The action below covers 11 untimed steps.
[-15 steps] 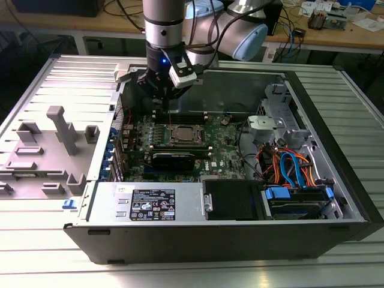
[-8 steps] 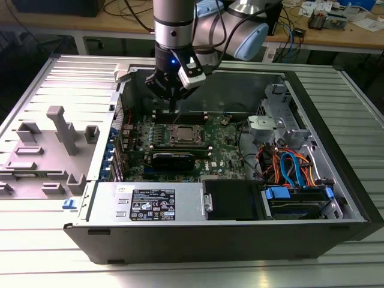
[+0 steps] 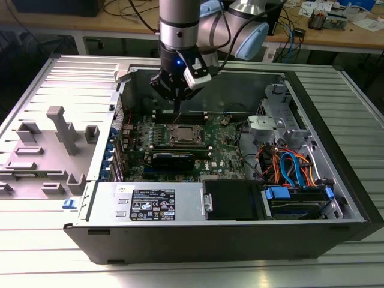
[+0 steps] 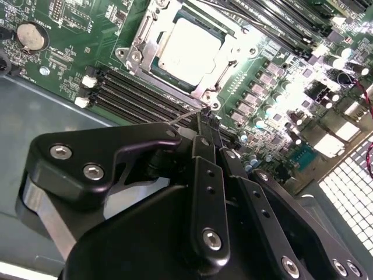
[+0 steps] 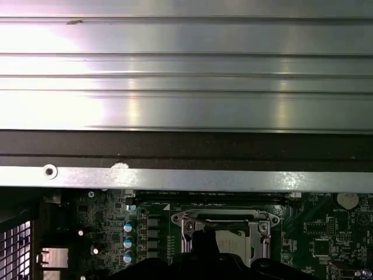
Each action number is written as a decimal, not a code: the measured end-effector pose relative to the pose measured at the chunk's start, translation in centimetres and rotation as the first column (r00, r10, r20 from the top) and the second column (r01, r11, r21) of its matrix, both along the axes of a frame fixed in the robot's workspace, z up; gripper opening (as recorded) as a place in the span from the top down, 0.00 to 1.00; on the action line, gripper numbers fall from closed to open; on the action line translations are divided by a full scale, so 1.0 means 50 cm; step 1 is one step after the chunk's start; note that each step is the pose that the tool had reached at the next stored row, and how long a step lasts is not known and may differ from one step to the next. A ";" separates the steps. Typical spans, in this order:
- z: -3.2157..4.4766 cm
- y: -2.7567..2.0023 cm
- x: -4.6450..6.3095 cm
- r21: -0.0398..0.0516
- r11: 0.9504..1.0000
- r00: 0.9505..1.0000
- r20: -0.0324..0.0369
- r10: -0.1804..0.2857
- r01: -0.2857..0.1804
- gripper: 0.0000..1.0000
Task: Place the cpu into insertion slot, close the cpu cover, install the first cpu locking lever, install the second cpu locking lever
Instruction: 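Install the first cpu locking lever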
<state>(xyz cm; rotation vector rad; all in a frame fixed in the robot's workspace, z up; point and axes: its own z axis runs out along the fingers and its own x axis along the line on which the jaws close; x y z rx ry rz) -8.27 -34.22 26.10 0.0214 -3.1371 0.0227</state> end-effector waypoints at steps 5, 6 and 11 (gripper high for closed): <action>-0.003 0.0004 0.002 0.000 1.000 1.000 0.000 0.027 -0.027 0.89; -0.003 0.0012 0.002 0.000 0.999 0.999 0.000 0.042 -0.042 0.89; -0.013 0.0132 0.003 -0.001 0.999 0.999 0.000 0.049 -0.049 0.89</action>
